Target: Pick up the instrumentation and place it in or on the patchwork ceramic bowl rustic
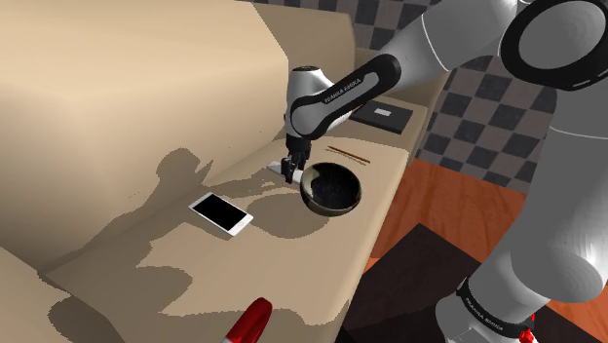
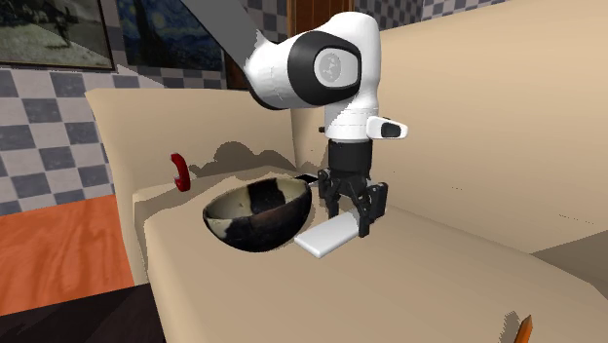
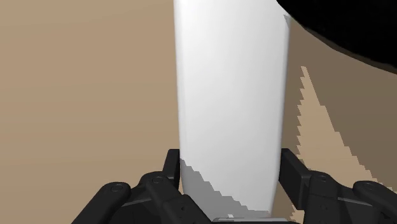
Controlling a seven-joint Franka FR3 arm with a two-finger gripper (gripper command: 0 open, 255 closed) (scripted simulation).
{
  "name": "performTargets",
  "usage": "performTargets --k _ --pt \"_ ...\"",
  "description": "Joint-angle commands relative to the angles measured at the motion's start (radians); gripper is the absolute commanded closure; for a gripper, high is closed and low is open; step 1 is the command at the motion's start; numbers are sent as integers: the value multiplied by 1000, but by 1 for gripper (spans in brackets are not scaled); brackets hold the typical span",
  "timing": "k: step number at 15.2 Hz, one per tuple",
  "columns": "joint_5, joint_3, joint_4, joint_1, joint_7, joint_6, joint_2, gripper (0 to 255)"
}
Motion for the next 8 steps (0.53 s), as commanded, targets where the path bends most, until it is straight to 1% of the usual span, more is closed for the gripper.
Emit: performTargets --k 1,2,8 --pt "0 0 0 0 0 0 0 255" --pt "0 0 0 0 0 0 1 255" --pt "12 4 23 -2 -10 -70 -47 255"
